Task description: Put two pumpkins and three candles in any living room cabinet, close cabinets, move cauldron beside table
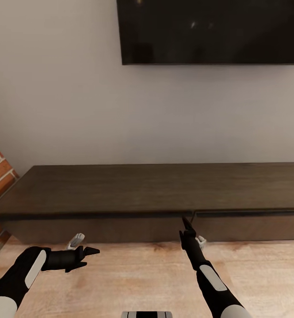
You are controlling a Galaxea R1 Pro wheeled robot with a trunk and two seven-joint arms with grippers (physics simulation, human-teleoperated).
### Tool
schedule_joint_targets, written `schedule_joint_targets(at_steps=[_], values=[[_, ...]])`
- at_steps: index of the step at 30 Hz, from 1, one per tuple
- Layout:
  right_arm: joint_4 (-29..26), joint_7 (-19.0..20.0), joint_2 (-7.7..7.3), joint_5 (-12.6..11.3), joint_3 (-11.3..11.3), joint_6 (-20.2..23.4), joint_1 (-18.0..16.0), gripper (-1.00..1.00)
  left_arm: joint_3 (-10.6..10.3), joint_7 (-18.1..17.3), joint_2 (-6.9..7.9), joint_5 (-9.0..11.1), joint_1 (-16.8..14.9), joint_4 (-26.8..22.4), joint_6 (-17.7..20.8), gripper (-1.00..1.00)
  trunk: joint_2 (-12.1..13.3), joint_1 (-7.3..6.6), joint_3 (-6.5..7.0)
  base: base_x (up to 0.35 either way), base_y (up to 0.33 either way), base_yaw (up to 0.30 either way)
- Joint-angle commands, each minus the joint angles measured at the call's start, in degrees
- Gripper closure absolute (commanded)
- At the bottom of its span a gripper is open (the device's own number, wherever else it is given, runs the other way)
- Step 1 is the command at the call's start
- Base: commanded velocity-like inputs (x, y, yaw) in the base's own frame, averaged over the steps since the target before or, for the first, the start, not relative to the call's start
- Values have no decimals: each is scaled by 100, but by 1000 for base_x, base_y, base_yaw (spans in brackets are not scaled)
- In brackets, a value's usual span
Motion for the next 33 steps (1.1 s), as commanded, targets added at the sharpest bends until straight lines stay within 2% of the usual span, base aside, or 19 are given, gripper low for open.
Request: schedule_joint_targets(at_steps=[1, 13, 33], values=[[0, 0, 0, 0, 0, -1, 0, -100, -1, 0, 1, 0, 0, 0, -2, -100, 0, 0, 0, 252, 0, 0], [0, 0, -1, 0, -9, -2, 0, -100, 5, 0, 0, 4, 0, 0, 0, -100, 0, 0, 0, 114, 0, 0], [9, -9, -1, 0, -26, -2, 0, -100, 15, 0, -5, 9, 0, 0, 0, -100, 0, 0, 0, 4, 0, 0]])
